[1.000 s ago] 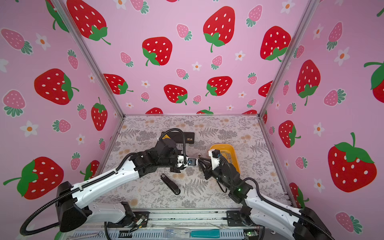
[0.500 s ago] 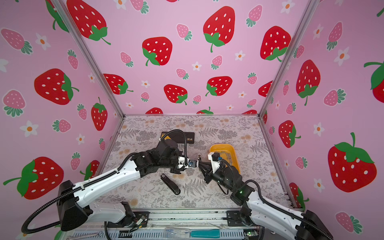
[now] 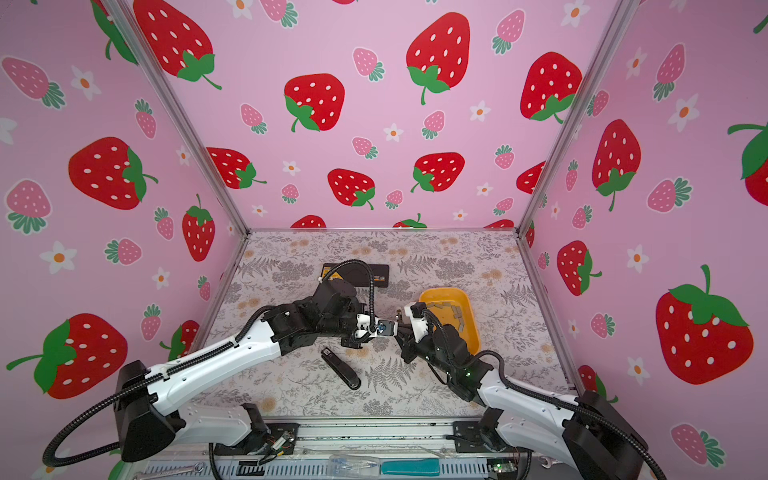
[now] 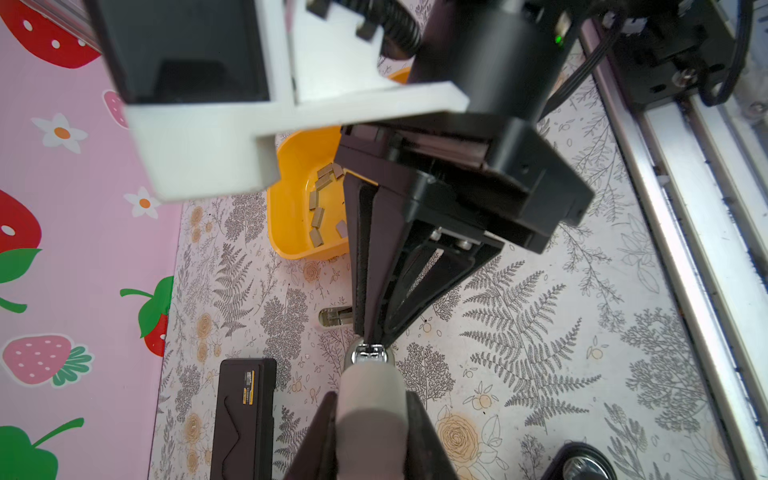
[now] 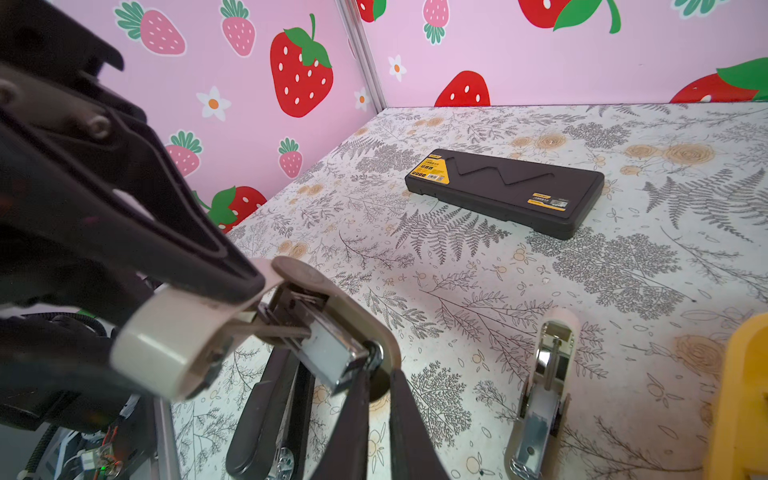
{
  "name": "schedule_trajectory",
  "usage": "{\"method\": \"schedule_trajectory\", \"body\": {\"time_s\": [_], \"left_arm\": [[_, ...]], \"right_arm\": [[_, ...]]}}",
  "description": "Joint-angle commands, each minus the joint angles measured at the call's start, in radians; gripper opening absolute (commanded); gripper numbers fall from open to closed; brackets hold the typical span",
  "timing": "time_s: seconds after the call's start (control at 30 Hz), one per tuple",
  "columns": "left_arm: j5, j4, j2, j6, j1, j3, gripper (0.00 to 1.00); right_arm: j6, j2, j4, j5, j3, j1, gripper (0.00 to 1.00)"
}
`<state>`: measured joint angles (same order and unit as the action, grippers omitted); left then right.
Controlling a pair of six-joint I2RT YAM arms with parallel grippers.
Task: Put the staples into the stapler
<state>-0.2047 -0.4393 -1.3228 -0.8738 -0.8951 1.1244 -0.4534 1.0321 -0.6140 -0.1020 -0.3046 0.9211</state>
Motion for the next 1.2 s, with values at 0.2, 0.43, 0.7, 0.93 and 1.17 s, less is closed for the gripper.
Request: {"method": "schedule_trajectory", "body": {"time_s": [0.2, 0.43, 0.7, 0.93, 1.17], "left_arm": [[-0.176, 0.036, 0.029, 0.01, -0.01, 0.016, 0.0], [-0.248, 0.049, 0.036, 0.007, -0.008, 0.002, 0.0], [-0.284, 0.066, 0.052, 0.013, 0.002, -0.011, 0.0], [-0.266, 0.062, 0.069, 0.0, 0.008, -0.021, 0.0], [-0.291, 0.045, 0.07, -0.014, 0.01, -0.023, 0.0]], "right_arm": [[-0.022, 0.063, -0.122, -0.047, -0.025, 0.008, 0.13], [-0.027, 0.086, -0.189, -0.093, -0.012, 0.008, 0.13], [0.008, 0.071, -0.259, -0.115, 0.026, 0.008, 0.16], [0.151, -0.047, -0.256, 0.015, 0.116, 0.005, 0.29], [0.329, -0.232, -0.258, -0.094, 0.231, 0.004, 0.51]]}}
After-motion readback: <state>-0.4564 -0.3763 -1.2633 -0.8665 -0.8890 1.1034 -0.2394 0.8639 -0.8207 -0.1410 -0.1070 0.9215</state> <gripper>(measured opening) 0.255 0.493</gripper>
